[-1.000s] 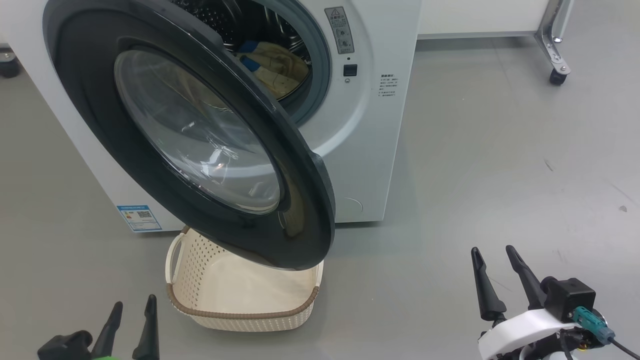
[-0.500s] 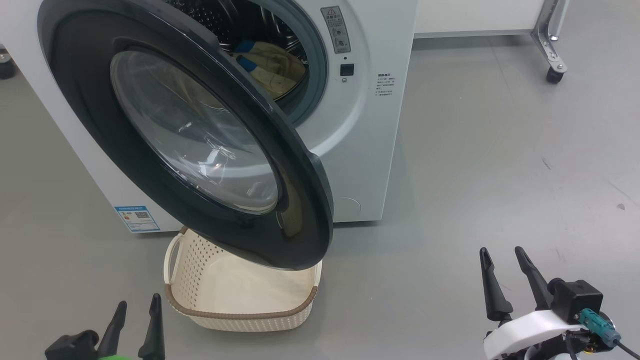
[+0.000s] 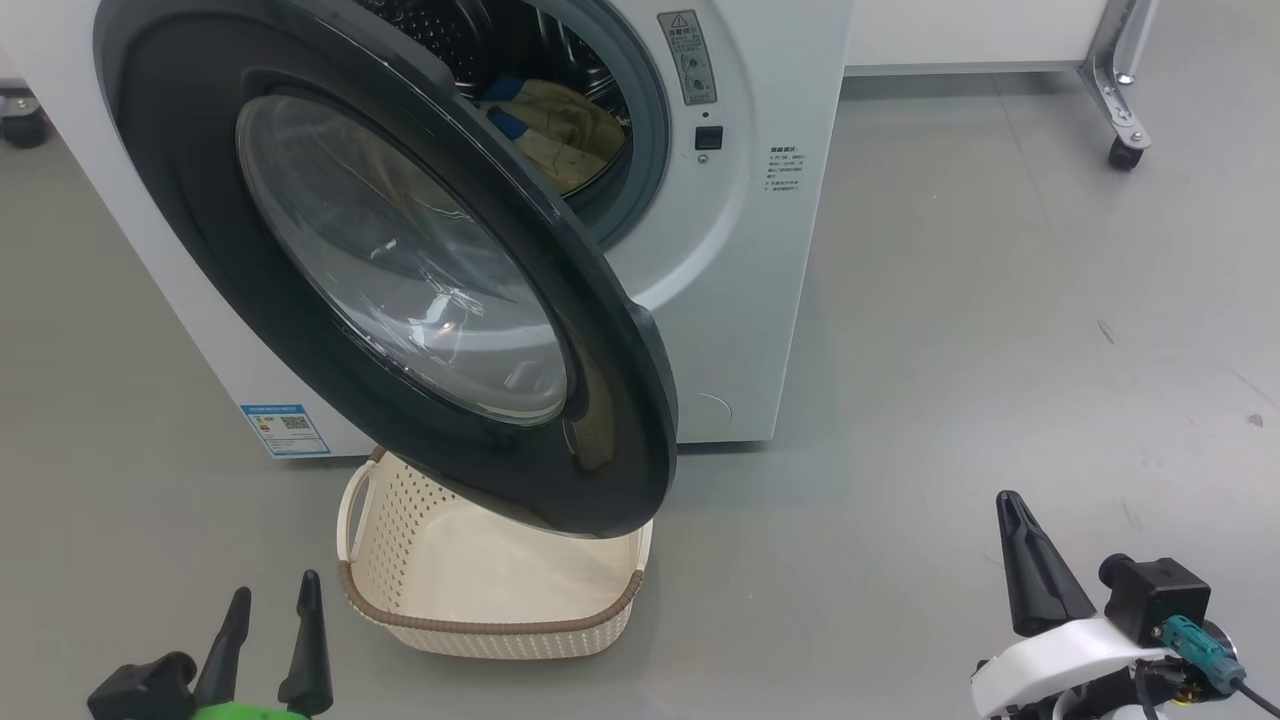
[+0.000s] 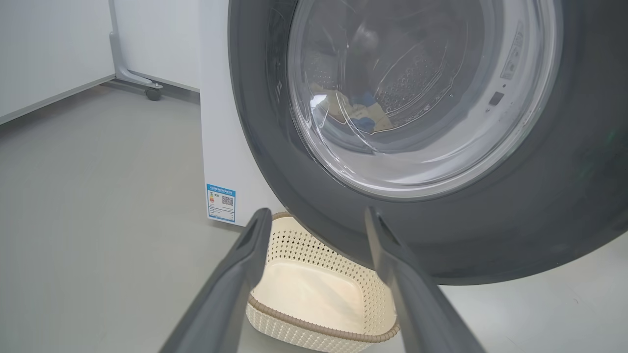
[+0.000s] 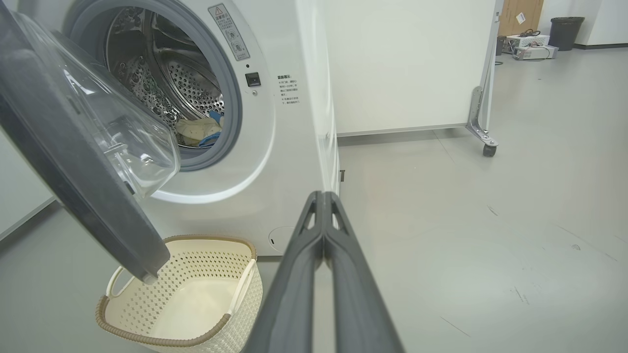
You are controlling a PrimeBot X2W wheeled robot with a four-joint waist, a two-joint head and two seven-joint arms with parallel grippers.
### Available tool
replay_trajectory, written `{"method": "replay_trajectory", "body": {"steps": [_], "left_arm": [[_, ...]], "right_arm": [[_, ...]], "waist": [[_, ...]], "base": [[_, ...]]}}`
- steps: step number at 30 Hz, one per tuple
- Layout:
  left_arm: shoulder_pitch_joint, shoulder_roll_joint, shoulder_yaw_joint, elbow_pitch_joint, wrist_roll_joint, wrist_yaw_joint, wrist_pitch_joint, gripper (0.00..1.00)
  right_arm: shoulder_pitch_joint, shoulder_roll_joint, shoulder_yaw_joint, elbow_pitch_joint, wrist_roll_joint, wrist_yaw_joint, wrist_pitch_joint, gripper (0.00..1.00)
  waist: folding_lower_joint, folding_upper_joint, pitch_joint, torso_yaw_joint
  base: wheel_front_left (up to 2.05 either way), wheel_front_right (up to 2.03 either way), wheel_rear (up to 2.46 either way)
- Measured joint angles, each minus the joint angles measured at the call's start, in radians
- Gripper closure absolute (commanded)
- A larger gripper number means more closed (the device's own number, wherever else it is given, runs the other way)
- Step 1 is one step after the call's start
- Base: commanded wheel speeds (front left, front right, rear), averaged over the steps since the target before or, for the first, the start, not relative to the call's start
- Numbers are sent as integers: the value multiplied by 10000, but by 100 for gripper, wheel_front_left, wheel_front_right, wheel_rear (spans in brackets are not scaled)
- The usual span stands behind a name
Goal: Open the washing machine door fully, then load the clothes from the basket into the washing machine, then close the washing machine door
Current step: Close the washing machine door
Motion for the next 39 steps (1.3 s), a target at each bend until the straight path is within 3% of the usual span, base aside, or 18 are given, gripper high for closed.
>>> {"method": "replay_trajectory", "body": {"steps": [8,14,18,25,32,39], "left_arm": [[121,-182,274,-50,270,-90,0,0],[207,-332,393,-63,420,-171,0,0],[216,-389,451,-77,512,-222,0,0],[219,-554,343,-67,683,-322,0,0],[195,-708,201,-58,876,-355,0,0],[125,-861,144,-186,955,-431,0,0]], "right_arm": [[-22,96,-263,-198,0,0,0,100],[-896,205,-314,-1427,58,-2,0,100],[-1988,259,487,-2669,192,0,-2,100],[-3373,278,3053,-3992,391,0,-12,100],[-3313,268,5108,-2748,867,0,-12,100],[-2867,263,5373,-1095,1139,0,-10,100]], "waist": [[0,0,9,58],[0,0,7,83],[0,0,10,124],[0,0,56,319],[0,0,177,706],[0,0,420,1148]], "base": [[0,0,0],[0,0,0],[0,0,0],[0,0,0],[0,0,0],[0,0,0]]}}
